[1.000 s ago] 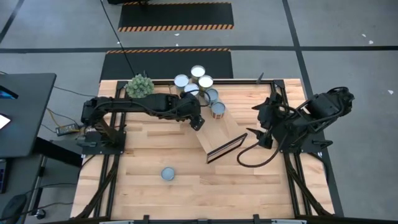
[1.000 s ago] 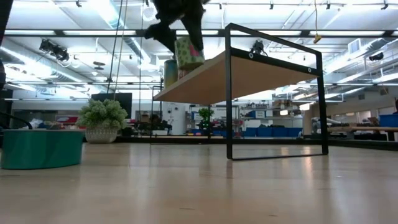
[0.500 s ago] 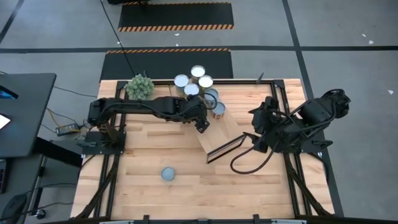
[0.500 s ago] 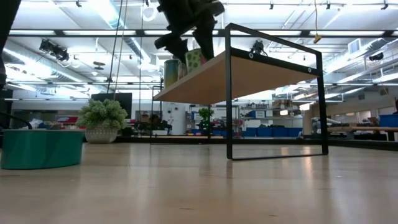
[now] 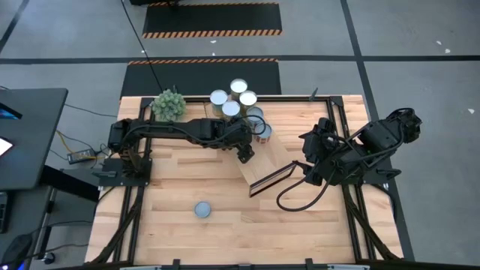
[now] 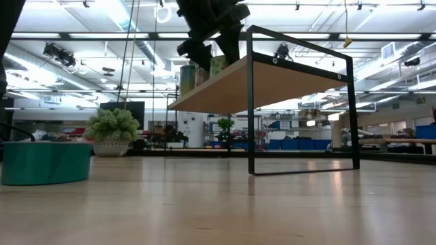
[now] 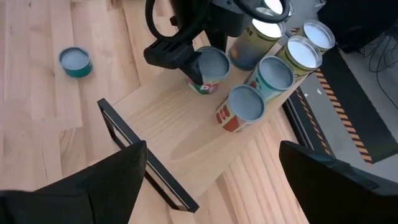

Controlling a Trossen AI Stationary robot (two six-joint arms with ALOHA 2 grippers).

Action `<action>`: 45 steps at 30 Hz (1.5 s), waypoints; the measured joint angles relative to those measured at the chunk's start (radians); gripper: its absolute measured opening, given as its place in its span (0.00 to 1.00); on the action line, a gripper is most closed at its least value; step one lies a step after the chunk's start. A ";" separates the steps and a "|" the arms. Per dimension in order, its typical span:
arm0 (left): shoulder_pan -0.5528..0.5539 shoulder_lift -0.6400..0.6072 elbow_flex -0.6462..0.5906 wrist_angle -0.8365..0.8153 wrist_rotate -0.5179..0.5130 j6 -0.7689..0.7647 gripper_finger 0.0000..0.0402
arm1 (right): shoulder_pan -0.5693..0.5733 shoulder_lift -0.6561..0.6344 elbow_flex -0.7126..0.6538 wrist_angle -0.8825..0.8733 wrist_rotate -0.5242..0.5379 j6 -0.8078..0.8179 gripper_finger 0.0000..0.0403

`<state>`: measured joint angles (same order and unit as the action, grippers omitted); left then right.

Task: Pick and place cans onto a shelf
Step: Put the small canned peas on the shelf

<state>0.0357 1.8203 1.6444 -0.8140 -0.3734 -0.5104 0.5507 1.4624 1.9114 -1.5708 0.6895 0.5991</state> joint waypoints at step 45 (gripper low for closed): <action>-0.093 0.028 0.014 0.021 -0.421 0.784 0.86 | 0.000 -0.001 0.000 0.006 0.001 0.012 0.93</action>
<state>-0.0570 1.8481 1.6588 -0.7928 -0.7948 0.2740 0.5507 1.4617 1.9114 -1.5646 0.6903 0.6109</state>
